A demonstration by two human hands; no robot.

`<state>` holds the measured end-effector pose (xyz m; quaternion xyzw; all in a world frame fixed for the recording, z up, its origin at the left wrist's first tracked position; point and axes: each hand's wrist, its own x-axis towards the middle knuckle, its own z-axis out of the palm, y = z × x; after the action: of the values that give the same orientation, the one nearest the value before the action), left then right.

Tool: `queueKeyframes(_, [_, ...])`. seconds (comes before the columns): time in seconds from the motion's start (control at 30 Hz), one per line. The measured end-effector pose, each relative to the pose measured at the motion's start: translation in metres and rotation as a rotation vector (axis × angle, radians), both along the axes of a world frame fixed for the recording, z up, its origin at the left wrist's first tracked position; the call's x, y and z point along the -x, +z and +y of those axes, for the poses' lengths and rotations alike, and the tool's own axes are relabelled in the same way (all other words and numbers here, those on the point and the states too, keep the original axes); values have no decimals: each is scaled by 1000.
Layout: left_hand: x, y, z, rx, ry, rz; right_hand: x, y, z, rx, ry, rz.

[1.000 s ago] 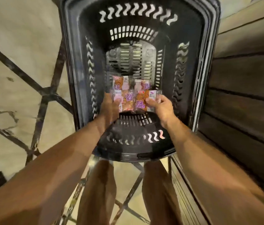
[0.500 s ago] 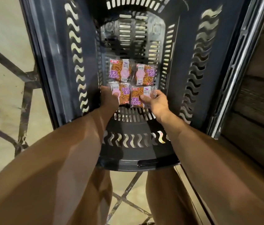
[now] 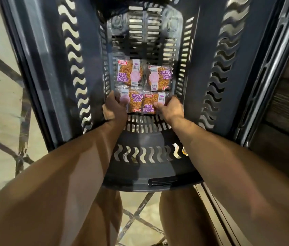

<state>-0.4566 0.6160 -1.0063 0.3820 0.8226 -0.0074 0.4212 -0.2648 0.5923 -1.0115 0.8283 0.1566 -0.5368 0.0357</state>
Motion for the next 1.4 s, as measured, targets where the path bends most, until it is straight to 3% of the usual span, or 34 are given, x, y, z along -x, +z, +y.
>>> queueKeyframes(0.4, [-7, 8, 9, 151, 69, -85, 0, 4, 5, 40, -10, -17])
queueKeyframes(0.53, [-3, 39, 15, 161, 56, -168, 2, 35, 10, 0, 14, -24])
queueKeyframes(0.63, [-1, 83, 28, 146, -74, -206, 9, 77, 17, -49, 87, -37])
queueKeyframes(0.73, [-6, 144, 56, 156, -274, -203, 16, 138, 33, -135, 262, -84])
queueKeyframes(0.87, [-16, 244, 101, 44, -591, -133, 20, 232, 58, -259, 736, -238])
queueKeyframes(1.03, [-21, 398, 149, -311, -1033, 258, 24, 370, 108, -396, 858, -336])
queueKeyframes(1.2, [-12, 561, 188, -478, -1070, 434, 20, 533, 155, -578, 882, -410])
queueKeyframes(1.4, [-5, 747, 203, -523, -1037, 566, 6, 721, 192, -766, 855, -549])
